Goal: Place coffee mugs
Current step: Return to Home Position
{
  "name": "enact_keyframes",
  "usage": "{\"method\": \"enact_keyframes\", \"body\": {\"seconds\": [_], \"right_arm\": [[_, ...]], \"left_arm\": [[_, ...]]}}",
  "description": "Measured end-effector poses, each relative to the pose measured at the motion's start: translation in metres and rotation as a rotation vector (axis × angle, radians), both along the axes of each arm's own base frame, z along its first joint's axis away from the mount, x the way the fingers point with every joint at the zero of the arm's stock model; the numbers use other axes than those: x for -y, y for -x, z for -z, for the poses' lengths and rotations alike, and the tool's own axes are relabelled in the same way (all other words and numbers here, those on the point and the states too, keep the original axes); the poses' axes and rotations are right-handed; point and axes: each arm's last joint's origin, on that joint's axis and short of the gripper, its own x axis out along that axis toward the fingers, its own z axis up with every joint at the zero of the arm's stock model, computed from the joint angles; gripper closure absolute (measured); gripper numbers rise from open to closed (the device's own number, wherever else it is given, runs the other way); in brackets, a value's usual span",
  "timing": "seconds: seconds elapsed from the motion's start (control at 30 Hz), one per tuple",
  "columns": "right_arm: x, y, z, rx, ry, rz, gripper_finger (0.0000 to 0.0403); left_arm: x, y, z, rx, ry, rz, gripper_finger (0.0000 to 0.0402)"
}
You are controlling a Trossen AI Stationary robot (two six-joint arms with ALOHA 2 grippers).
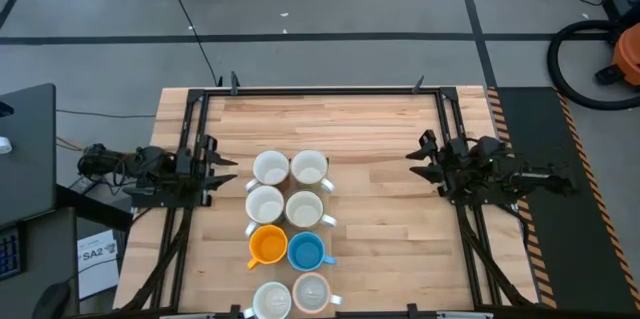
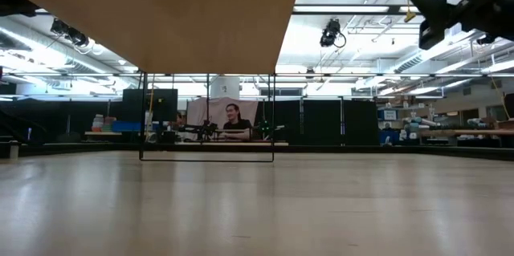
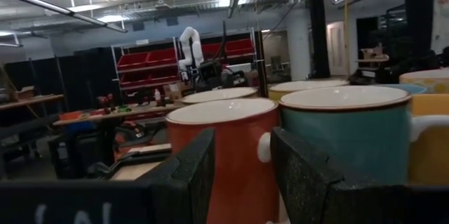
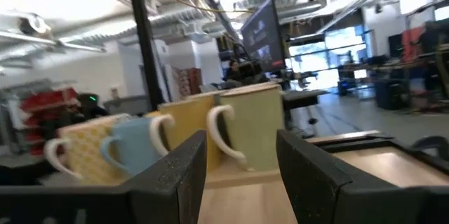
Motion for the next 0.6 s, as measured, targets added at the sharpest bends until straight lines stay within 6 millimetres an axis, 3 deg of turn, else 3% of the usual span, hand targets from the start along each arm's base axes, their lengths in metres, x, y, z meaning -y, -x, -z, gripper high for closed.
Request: {"method": "enact_keyframes", "body": {"seconds": [0.4, 0.6], "right_arm": [[0.010, -0.003, 0.023, -0.238, 0.022, 0.104, 0.0226], [0.010, -0.003, 0.024, -0.247, 0.028, 0.107, 0.0226]], "left_arm": [[-0.005, -0.002, 0.004, -0.043, -0.002, -0.057, 0.0257], [-0.005, -0.003, 0.012, -0.120, 0.014, -0.053, 0.0257]]}}
